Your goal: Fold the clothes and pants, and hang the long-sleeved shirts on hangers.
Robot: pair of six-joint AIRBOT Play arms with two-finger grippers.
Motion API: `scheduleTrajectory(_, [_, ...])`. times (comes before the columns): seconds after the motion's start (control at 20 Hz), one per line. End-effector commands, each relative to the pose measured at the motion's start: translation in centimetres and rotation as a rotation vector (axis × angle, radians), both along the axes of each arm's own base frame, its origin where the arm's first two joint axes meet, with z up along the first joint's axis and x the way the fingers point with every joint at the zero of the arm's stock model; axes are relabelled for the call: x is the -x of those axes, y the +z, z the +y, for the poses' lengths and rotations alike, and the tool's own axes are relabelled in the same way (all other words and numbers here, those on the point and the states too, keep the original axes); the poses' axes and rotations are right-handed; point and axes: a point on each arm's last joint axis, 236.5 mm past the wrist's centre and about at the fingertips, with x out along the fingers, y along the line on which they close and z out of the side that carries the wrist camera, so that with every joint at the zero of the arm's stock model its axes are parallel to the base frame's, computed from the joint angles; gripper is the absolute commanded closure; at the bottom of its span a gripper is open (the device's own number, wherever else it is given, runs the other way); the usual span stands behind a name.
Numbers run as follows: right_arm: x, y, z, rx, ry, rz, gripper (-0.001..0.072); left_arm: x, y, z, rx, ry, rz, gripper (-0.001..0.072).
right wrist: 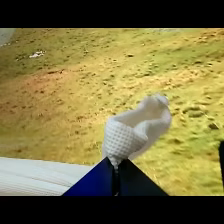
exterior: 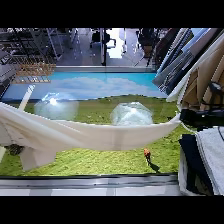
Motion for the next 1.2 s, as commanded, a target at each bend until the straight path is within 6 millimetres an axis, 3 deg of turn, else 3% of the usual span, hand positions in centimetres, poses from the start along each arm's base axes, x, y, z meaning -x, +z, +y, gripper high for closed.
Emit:
scheduleTrajectory(0.0, [-7.2, -3.6, -0.3, -0.102, -0.124, -0.153, 0.0691, -2.6, -5.7, 0.6, 0.042, 0.005, 0.113, 0.0691])
scheduleTrajectory(0.15, [-14.7, -4.5, -0.6, -0.156, -0.271, -0.336, 0.0691, -6.4, -8.6, -0.2, 0.069, 0.027, 0.137, 0.0691])
scheduleTrajectory(0.3, [-19.7, -6.6, -0.4, -0.19, -0.327, -0.371, 0.0687, -10.7, -10.4, 0.6, 0.051, 0.145, 0.133, 0.0681])
scheduleTrajectory(0.35, [-20.6, -7.3, -0.2, -0.19, -0.315, -0.35, 0.0567, -11.5, -10.6, 0.8, 0.04, 0.175, 0.129, 0.05])
scheduleTrajectory(0.4, [-20.7, -8.0, -0.1, -0.195, -0.302, -0.311, 0.0317, -11.6, -10.8, 0.9, 0.03, 0.181, 0.134, 0.0214])
scheduleTrajectory(0.45, [-20.0, -8.6, -0.2, -0.192, -0.281, -0.253, 0.0177, -11.3, -11.1, 0.6, 0.023, 0.163, 0.147, 0.0168])
scheduleTrajectory(0.55, [-17.2, -10.7, -0.6, -0.142, -0.203, -0.113, 0.0192, -8.6, -13.6, 0.5, -0.042, 0.097, 0.249, 0.0168])
scheduleTrajectory(0.7, [-12.5, -13.4, 0.4, -0.114, -0.038, 0.086, 0.0193, -1.5, -20.8, 1.3, -0.231, -0.022, 0.596, 0.0168])
scheduleTrajectory(0.75, [-11.3, -13.8, 0.9, -0.117, 0.005, 0.137, 0.0193, 0.0, -22.1, 1.7, -0.286, -0.046, 0.665, 0.0168])
scheduleTrajectory(0.8, [-10.4, -14.1, 1.3, -0.123, 0.029, 0.172, 0.0188, 0.5, -22.6, 2.0, -0.328, -0.064, 0.678, 0.0168])
scheduleTrajectory(0.95, [-8.9, -14.5, 1.8, -0.135, 0.06, 0.233, 0.0183, -1.1, -22.2, 2.2, -0.382, -0.071, 0.574, 0.0155])
scheduleTrajectory(1.0, [-8.8, -14.6, 1.8, -0.134, 0.056, 0.241, 0.0177, -1.8, -22.0, 1.9, -0.384, -0.083, 0.535, 0.0125])
scheduleTrajectory(1.15, [-8.7, -15.3, 0.8, -0.13, -0.031, 0.273, 0.0162, -3.5, -22.3, -0.5, -0.344, -0.15, 0.466, 0.0125])
